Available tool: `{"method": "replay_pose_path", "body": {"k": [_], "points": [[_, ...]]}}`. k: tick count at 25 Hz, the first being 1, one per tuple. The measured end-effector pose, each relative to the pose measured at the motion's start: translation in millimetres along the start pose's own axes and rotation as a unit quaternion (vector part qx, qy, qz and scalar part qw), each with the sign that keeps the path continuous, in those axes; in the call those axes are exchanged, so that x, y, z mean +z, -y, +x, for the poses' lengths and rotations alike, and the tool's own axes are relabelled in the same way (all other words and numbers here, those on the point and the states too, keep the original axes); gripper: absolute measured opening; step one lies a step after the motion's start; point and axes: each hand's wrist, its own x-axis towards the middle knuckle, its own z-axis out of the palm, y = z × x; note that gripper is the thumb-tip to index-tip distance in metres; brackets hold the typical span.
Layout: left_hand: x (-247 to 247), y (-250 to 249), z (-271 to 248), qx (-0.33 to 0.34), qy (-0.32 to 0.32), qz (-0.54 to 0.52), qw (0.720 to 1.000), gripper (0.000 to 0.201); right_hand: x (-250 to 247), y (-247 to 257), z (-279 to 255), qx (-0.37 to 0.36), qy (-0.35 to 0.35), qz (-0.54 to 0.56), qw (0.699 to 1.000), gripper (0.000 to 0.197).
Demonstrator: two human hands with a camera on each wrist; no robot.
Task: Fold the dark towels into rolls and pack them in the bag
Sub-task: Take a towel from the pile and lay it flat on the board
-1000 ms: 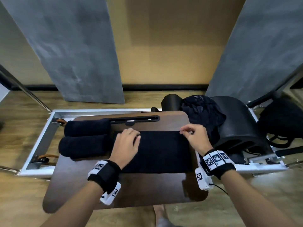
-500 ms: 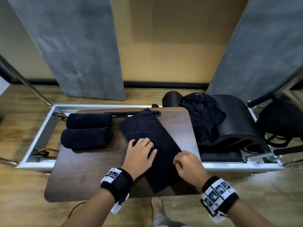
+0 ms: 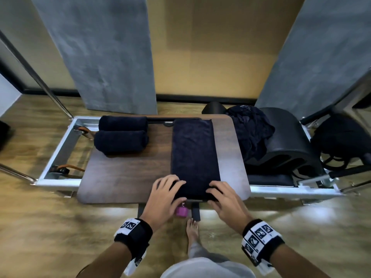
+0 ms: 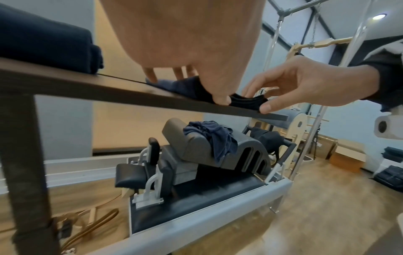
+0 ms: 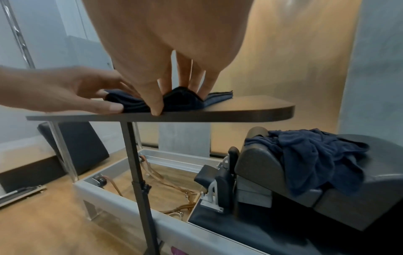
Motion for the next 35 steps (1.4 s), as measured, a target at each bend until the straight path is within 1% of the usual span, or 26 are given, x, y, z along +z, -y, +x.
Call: {"method": "replay_pose_path", "body": {"k": [2,4,7,9,11,13,14,16,18,20,22,24,25,27,28,29,30,31,32,33,34,35], "points": [[-3,7,-9,-0.004,-0.030,-0.027,0.999,0.028,1,0,-2,0.012,-0.005,-0.001,1.000,0.032],[-7,11,-11,-0.004,-0.039,-0.039,0.998,0.017,2,-1,-1,0.016,-0.008,0.002,1.000,0.030],[-13,9,-6,-0.007,-0.043,-0.043,0.998,0.011,-2,1,0,0.023,-0.009,-0.006,1.000,0.031],[-15,6,-1,-0.021,-0.047,-0.060,0.997,0.010,-4,4,1,0.033,-0.001,-0.030,0.999,0.033],[-15,5,7,-0.053,-0.050,-0.108,0.991,0.012,-2,7,5,0.042,0.011,-0.051,0.998,0.041],[-14,3,16,-0.115,-0.046,-0.170,0.978,0.016,-2,10,10,0.052,0.023,-0.082,0.995,0.053],[-14,3,20,-0.145,-0.039,-0.192,0.970,0.018,-2,13,12,0.051,0.027,-0.111,0.992,0.054],[-13,3,26,-0.179,-0.032,-0.210,0.961,0.019,-2,17,15,0.043,0.022,-0.165,0.985,0.040],[-15,1,27,-0.191,-0.034,-0.225,0.955,0.018,-5,19,18,0.038,0.002,-0.173,0.984,0.025],[-18,1,27,-0.190,-0.034,-0.239,0.952,0.020,-8,18,22,0.032,0.002,-0.156,0.987,0.022],[-23,2,27,-0.164,-0.040,-0.207,0.964,0.018,-10,17,27,0.023,0.020,-0.150,0.988,0.023],[-30,1,25,-0.131,-0.049,-0.164,0.976,0.009,-13,16,35,0.032,0.044,-0.146,0.988,0.027],[-34,0,23,-0.110,-0.043,-0.140,0.983,0.012,-13,15,39,0.041,0.063,-0.139,0.987,0.029],[-32,0,18,-0.073,-0.012,-0.067,0.995,0.040,-15,13,46,0.062,0.093,-0.096,0.989,0.032],[-29,0,16,-0.069,-0.005,-0.044,0.997,0.047,-17,12,48,0.082,0.093,-0.051,0.991,0.035],[-25,0,15,-0.075,-0.007,-0.044,0.996,0.045,-21,10,50,0.115,0.086,0.004,0.990,0.038],[-24,0,16,-0.098,-0.016,-0.069,0.993,0.037,-24,6,53,0.151,0.074,0.053,0.984,0.039],[-22,1,18,-0.132,-0.027,-0.105,0.985,0.029,-27,3,55,0.174,0.063,0.086,0.979,0.036],[-22,1,22,-0.170,-0.027,-0.137,0.975,0.025,-28,1,56,0.179,0.052,0.095,0.978,0.029],[-21,2,27,-0.199,-0.019,-0.154,0.968,0.025,-27,0,57,0.157,0.034,0.066,0.985,0.020],[-20,3,32,-0.217,-0.002,-0.151,0.964,0.029,-24,2,56,0.118,0.007,0.008,0.993,0.012],[-17,4,37,-0.226,0.018,-0.136,0.964,0.034,-18,6,53,0.082,-0.013,-0.056,0.995,0.008]]}}
